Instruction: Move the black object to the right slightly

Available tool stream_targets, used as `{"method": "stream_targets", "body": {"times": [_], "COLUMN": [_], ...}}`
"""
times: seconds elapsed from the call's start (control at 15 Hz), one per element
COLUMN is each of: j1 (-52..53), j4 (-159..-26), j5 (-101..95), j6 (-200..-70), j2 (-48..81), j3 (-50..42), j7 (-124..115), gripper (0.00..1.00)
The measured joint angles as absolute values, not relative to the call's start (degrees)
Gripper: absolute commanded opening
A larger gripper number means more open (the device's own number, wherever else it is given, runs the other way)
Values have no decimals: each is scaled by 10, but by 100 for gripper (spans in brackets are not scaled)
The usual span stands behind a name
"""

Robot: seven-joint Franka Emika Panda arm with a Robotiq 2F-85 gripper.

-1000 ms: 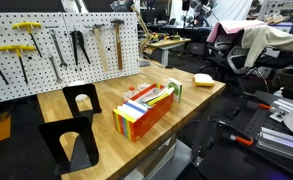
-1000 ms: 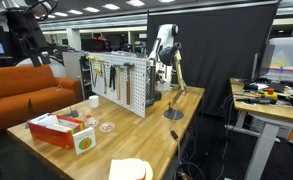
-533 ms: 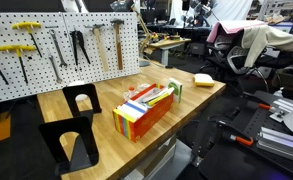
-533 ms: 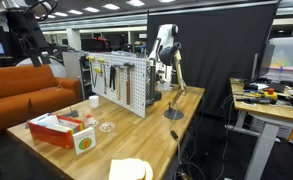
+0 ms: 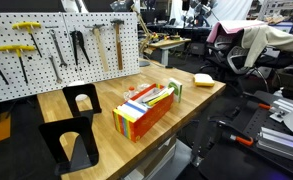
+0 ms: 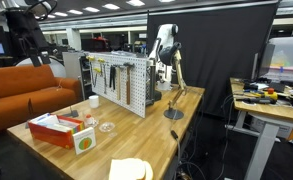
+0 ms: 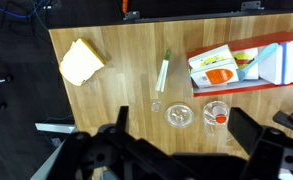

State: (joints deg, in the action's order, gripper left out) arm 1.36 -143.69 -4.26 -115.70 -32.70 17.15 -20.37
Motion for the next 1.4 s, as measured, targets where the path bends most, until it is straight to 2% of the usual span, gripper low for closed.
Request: {"method": "stream_targets", "body": {"times": [0.73, 1.4], "j1": [21, 10], "j4": [-1427, -1338], "j5": [-64, -87], "j6": [-1177, -1220], "j2": [-309, -167], "j3": [172, 156], "j7": [-221, -293], "gripper": [100, 100]}}
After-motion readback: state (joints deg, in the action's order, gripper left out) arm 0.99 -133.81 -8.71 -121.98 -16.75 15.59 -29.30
